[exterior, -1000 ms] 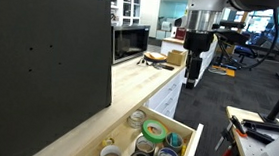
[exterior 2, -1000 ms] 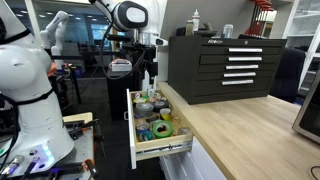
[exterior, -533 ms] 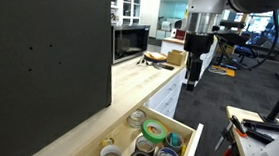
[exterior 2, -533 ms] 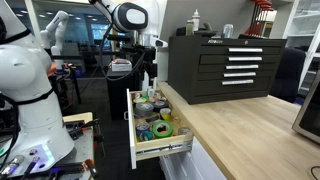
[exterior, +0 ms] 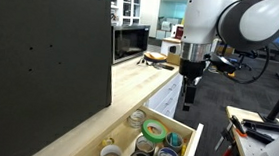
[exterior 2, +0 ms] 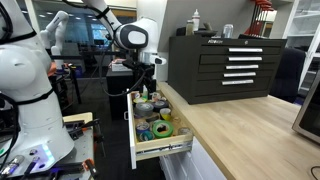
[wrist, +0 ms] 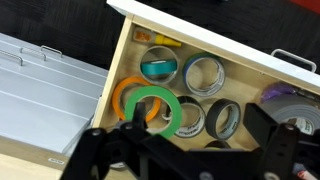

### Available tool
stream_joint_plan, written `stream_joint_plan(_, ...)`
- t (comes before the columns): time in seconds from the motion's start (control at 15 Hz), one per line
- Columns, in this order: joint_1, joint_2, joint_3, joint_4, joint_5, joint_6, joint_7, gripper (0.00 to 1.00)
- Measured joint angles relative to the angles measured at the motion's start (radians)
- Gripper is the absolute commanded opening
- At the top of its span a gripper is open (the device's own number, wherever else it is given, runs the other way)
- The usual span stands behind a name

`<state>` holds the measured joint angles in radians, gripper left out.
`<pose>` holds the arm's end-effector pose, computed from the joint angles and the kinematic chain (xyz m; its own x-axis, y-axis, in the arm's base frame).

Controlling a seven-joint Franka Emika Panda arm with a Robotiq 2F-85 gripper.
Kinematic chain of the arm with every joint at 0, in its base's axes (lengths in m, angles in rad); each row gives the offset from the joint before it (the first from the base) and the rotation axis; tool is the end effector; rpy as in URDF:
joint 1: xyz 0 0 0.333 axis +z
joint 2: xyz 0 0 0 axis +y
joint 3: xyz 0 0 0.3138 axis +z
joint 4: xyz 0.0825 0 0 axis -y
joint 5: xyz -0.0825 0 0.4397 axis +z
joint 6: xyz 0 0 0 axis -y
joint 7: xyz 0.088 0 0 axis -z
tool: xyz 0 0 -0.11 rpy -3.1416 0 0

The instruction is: Remove the green masking tape from the open drawer and place it on the countertop

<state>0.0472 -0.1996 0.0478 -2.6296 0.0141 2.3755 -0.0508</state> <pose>0.4482 0.0418 0.2631 0.9895 0.1336 -0.0546 0.1337 -0.9910 -0.0025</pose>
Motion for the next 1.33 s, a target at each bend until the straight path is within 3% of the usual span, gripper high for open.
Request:
stream_joint_plan(0.6, 0.016, 0.229, 0.009, 0.011, 0.013, 0.201, -0.032, 1.00)
stream_joint_plan(1.33, 0.017, 0.291, 0.014, 0.031, 0.012, 0.216, -0.035, 1.00)
